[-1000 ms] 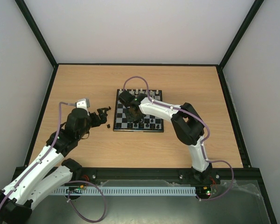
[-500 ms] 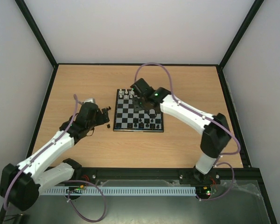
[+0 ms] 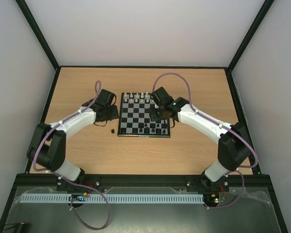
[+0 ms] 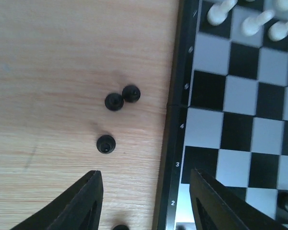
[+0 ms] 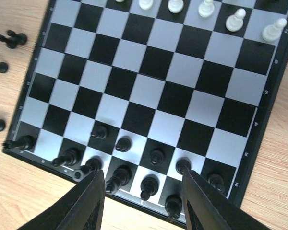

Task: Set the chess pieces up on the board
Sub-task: Pick up the chess piece at the center of the board.

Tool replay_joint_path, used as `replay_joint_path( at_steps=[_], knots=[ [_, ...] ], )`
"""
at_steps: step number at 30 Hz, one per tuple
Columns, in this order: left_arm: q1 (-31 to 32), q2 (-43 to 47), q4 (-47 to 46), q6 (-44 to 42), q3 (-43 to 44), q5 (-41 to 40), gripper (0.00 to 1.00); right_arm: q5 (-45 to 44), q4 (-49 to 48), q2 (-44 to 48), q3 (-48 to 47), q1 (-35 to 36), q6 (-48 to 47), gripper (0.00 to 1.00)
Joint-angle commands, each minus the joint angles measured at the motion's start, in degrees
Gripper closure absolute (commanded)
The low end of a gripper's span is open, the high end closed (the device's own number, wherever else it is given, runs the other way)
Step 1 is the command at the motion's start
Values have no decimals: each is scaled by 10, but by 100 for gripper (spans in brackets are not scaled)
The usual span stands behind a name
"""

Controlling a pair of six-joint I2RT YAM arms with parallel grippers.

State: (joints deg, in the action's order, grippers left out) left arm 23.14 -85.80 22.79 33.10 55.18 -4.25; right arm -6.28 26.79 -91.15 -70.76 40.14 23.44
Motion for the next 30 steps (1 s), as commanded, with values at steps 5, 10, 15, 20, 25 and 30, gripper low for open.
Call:
replay_joint_path(
  at_steps=[5,10,15,20,25,30],
  knots=[
    [0,-96,14,-10,18,33,66,44,-17,24,11,2,-6,55],
    [0,-106,19,-9,28,18,65,56,-20,24,15,2,-7,55],
    [2,-92,19,-6,27,-3,59,61,-24,23,16,3,-7,55],
    [-3,-91,30,-3,39,-55,44,63,-23,21,15,3,-7,55],
    [-11,-107,17,-5,45,-57,47,65,-25,19,16,2,-8,55],
    [-12,-133,6,-9,54,-47,60,65,-24,19,16,2,-9,55]
  ],
)
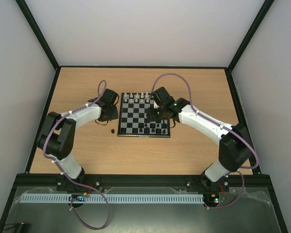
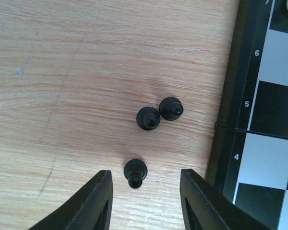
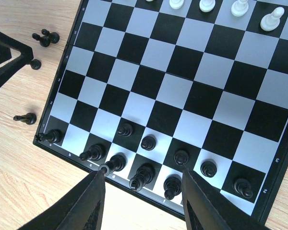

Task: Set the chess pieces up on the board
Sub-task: Pick up the chess piece at the center of the board, then place the chess piece on the chessboard.

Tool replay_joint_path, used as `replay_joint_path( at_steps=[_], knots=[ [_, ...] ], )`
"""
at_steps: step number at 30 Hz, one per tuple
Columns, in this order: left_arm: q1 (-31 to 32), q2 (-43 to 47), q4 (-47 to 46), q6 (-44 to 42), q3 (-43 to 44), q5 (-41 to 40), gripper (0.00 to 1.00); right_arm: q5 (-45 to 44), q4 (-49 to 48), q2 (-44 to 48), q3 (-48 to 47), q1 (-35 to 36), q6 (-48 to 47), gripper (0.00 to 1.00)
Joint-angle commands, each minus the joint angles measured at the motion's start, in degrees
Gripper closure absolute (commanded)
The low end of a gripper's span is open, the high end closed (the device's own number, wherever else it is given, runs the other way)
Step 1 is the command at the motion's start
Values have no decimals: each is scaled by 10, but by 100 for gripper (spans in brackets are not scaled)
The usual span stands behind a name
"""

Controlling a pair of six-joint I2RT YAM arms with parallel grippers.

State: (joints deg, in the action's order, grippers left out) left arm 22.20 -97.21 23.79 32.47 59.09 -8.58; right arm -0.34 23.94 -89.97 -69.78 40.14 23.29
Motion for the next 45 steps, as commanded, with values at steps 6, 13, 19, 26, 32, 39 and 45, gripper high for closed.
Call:
replay_joint_path(
  at_steps=[6,13,19,26,32,39,45],
  knots=[
    [-4,-33,-5,-6,18,-4,68,6,3,5,7,2,-8,55],
    [-6,-43,-8,-9,18,-9,78,7,1,0,7,2,-8,55],
    [-6,-46,-9,-13,19,-8,89,7,1,-3,8,3,-8,55],
    [-2,-32,11,-18,22,-23,96,3,2,-3,7,3,-8,55],
    [41,24,82,-33,59,-49,96,-8,3,6,7,2,-8,55],
    [123,31,155,-41,131,-35,95,-42,12,21,7,1,-4,44],
    [172,-3,168,-38,178,-24,94,-67,13,44,12,-4,2,28]
  ],
)
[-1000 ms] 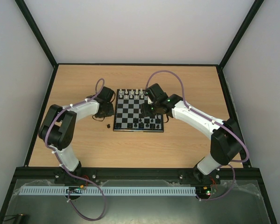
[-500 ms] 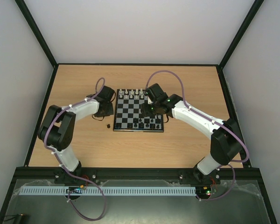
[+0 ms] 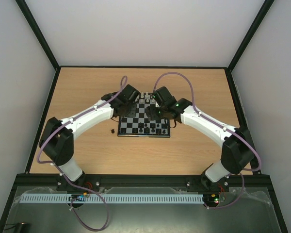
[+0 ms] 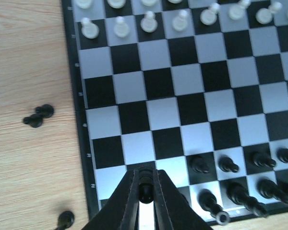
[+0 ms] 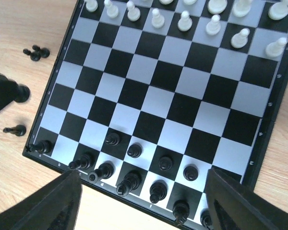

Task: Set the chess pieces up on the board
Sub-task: Place the chess piece on the chessboard.

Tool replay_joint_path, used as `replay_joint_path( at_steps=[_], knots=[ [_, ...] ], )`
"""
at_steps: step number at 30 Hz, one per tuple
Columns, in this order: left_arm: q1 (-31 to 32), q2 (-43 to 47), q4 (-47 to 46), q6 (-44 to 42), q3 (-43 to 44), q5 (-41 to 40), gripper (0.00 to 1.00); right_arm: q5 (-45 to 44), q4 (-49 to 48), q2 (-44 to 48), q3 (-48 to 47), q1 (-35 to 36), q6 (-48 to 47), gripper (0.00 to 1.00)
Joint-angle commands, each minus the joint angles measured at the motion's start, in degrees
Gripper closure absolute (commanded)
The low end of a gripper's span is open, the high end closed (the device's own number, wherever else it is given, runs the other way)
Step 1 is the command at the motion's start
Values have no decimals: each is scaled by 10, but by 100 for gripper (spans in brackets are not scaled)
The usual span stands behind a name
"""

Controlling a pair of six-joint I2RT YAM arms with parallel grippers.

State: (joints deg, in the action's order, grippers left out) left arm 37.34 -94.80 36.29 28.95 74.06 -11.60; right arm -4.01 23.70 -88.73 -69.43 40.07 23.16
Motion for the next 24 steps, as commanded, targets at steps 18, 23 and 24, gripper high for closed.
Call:
replay_joint_path(
  at_steps=[18,23,24],
  knots=[
    [68,-98,32,10,35,15,92,-105,-11,136,47,-35,33,1],
    [70,-112,24,12,35,22,91,-98,-12,132,47,-35,31,1],
    [70,-114,21,12,33,22,91,-97,-12,132,47,-35,31,2]
  ],
)
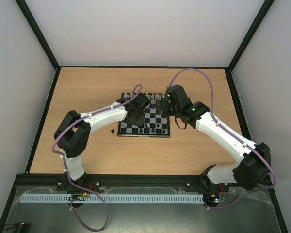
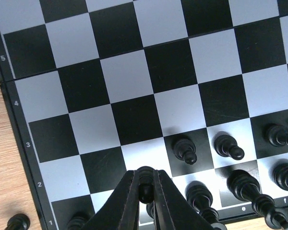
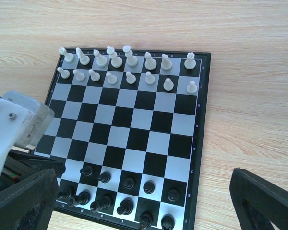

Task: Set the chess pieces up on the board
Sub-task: Place the chess piece on the chessboard.

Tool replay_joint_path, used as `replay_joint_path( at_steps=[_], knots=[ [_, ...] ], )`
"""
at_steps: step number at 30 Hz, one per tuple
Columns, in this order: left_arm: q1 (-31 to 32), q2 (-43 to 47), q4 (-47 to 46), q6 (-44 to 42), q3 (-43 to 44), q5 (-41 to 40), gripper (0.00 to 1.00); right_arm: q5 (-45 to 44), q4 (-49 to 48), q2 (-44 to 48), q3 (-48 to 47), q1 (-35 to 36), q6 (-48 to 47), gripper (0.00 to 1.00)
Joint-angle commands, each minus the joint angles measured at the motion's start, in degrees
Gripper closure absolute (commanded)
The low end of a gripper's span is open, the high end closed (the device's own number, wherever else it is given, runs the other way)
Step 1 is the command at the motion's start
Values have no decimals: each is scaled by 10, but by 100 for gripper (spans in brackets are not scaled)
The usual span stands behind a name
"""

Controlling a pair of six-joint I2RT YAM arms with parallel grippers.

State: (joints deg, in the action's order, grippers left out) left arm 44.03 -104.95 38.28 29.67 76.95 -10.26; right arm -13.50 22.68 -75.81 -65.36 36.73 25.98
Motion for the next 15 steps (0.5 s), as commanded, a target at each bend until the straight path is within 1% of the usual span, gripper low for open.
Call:
replay_joint_path(
  at_steps=[1,7,15],
  knots=[
    [4,-13,0,5,3,10,91,-1,-2,2,6,-2,3,1],
    [3,-27,-14,6,-5,10,89,4,-4,-3,6,-2,1,1],
    [1,-38,-19,7,-10,8,88,11,-6,-7,6,-2,0,1]
  ],
)
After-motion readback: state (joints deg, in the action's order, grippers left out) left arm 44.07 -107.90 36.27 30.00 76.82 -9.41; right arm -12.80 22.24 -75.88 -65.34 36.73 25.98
